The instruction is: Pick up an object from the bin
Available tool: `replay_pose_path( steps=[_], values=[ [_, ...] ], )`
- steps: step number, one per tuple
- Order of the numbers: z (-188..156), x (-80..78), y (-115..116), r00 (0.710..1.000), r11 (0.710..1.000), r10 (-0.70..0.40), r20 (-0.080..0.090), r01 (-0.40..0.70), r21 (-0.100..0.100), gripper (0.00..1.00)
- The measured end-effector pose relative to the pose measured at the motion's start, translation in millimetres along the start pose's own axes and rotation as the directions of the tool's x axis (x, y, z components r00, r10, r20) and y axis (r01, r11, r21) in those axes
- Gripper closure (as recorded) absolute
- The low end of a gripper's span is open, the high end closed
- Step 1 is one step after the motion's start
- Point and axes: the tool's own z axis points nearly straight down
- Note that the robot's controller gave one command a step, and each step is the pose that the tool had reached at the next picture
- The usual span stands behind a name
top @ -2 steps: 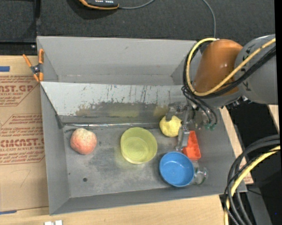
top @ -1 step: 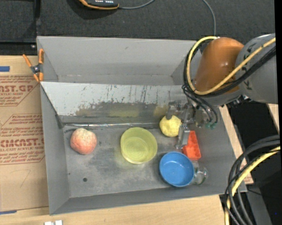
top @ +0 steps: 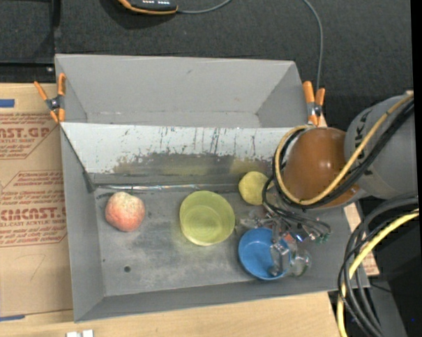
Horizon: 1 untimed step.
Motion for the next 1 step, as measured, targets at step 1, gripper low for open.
replay_pose_path(
  steps=[1],
  values=[
    [-3.6, 15.4, 20.1, 0.919, 0.920, 0.393, 0.025, -0.393, 0.004, 0.00]
  ],
)
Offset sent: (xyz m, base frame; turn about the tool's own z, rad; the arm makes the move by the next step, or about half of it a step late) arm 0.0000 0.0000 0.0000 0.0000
